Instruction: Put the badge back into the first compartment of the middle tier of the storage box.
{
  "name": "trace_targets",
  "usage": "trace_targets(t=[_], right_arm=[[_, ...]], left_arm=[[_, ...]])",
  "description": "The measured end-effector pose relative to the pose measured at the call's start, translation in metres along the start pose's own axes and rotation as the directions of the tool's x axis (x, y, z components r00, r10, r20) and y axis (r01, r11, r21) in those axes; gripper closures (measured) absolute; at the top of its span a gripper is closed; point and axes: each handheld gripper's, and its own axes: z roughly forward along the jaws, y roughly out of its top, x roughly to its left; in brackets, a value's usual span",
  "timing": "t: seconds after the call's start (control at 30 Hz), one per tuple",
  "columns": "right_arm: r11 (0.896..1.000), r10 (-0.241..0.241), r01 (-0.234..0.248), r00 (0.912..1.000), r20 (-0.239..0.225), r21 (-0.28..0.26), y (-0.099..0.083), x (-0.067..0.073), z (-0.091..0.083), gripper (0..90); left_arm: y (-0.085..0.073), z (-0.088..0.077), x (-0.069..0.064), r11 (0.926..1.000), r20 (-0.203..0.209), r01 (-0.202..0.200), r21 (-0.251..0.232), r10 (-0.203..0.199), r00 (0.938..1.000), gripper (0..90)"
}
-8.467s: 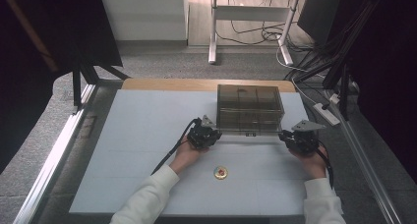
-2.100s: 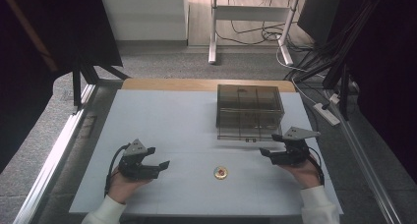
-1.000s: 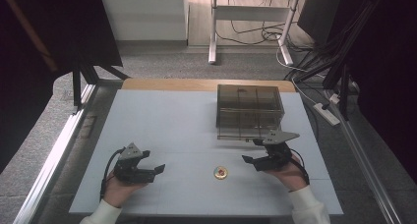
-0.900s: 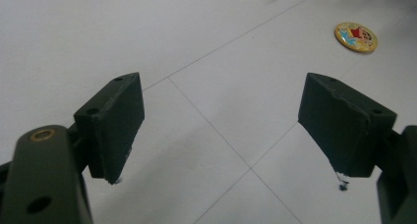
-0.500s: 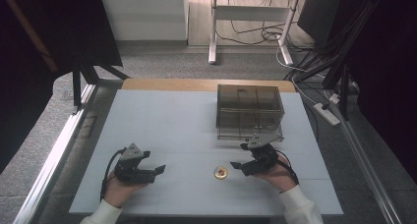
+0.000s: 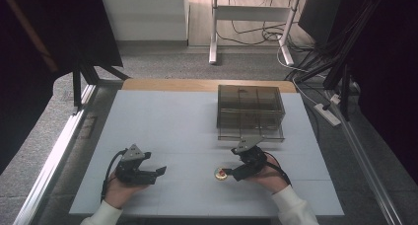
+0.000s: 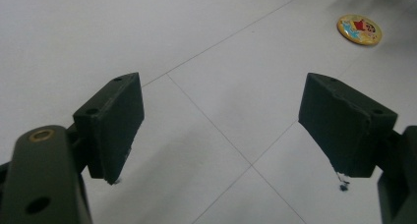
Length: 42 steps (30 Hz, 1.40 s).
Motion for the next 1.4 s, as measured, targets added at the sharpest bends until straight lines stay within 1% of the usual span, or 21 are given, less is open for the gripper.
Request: trace_targets(t=[0.1,0.3,0.47,0.57,0.6,0.73,0.77,0.83,1.03,1.4], right_arm=[[1.0,0.0,0.0,1.0,-0.007,0.01,0.002,0.001,0.004,20.1],[0.999,-0.02,0.021,0.9995,-0.026,0.041,0.006,0.004,0.011,19.9],[0.997,-0.039,0.041,0.9988,-0.028,0.062,0.009,0.008,0.016,19.8],[0.996,-0.036,0.039,0.9986,-0.039,0.074,0.01,0.009,0.02,19.8],[0.995,-0.046,0.049,0.9981,-0.041,0.083,0.01,0.009,0.021,19.8],[0.991,-0.06,0.066,0.9969,-0.051,0.115,0.01,0.012,0.027,19.2],[0.991,-0.055,0.061,0.9972,-0.051,0.122,0.01,0.013,0.028,19.2],[0.99,-0.063,0.069,0.9968,-0.048,0.126,0.01,0.013,0.029,19.3],[0.989,-0.064,0.071,0.9963,-0.058,0.132,0.011,0.013,0.03,19.4],[0.978,-0.077,0.09,0.9944,-0.072,0.187,0.009,0.016,0.039,19.3]], left_arm=[[0.0,0.0,0.0,1.0,-0.001,0.001,0.002,-0.001,1.0,17.6],[0.001,0.0,0.0,1.0,-0.004,0.0,0.004,0.0,1.0,17.3],[0.001,0.001,0.0,1.0,-0.003,0.002,0.009,-0.002,1.0,16.9],[0.001,0.0,0.0,1.0,-0.004,0.002,0.008,-0.002,1.0,16.7],[0.001,0.0,0.0,1.0,-0.004,0.002,0.007,-0.002,1.0,16.7],[0.001,0.0,0.0,1.0,-0.004,0.002,0.009,-0.002,1.0,16.6],[0.001,0.0,0.0,1.0,-0.004,0.001,0.01,-0.001,1.0,16.6],[0.001,0.001,0.0,0.9999,-0.003,0.0,0.011,0.0,1.0,16.5],[0.001,0.0,0.0,1.0,-0.005,0.001,0.007,-0.001,1.0,16.6],[0.001,0.001,0.0,0.9999,-0.005,0.001,0.012,-0.001,1.0,16.3]])
